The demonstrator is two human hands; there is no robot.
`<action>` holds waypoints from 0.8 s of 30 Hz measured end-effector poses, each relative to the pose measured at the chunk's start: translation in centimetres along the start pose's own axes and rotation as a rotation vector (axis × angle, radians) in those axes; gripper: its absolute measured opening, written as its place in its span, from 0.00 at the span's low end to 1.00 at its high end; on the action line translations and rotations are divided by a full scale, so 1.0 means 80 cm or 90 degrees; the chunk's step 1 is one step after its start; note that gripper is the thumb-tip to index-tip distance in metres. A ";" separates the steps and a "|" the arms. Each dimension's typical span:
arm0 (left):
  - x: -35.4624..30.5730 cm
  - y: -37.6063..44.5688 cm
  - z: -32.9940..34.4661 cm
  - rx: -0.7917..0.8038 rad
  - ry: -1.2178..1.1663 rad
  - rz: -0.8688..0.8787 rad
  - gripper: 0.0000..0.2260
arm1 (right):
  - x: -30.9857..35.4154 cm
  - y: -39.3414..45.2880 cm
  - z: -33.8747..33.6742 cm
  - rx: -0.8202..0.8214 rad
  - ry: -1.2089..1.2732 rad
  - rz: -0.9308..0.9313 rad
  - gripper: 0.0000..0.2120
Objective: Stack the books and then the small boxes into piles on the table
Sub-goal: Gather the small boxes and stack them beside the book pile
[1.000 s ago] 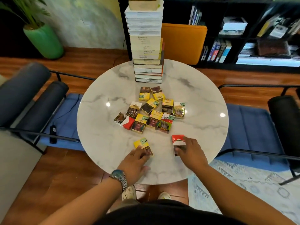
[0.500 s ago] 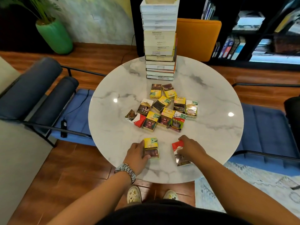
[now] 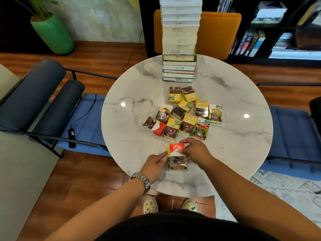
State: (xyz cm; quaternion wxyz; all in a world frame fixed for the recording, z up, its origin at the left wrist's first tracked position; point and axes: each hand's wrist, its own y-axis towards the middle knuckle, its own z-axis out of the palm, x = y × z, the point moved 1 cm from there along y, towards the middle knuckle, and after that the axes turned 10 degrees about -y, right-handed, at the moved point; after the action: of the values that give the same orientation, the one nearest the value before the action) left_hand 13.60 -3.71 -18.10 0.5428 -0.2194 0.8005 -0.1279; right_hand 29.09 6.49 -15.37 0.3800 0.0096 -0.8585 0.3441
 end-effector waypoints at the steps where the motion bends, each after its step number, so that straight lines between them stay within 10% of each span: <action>1: 0.001 0.001 0.001 0.002 -0.008 0.004 0.15 | -0.001 0.002 0.003 -0.007 -0.019 0.002 0.15; 11: 0.016 0.011 -0.001 0.020 -0.050 -0.034 0.15 | -0.001 0.013 0.020 -0.038 -0.129 0.027 0.22; 18: -0.008 0.072 -0.066 -0.187 0.170 -0.013 0.28 | -0.008 0.045 -0.058 -0.301 -0.271 -0.003 0.22; 24: -0.028 0.141 -0.105 0.044 0.530 0.096 0.30 | -0.018 0.079 -0.088 -0.204 -0.465 -0.004 0.32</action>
State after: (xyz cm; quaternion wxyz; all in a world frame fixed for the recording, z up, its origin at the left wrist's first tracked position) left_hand 4.14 6.93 -18.15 0.1881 -0.0713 0.9605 -0.1923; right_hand 32.88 15.17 -16.65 0.0475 0.0746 -0.9799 0.1788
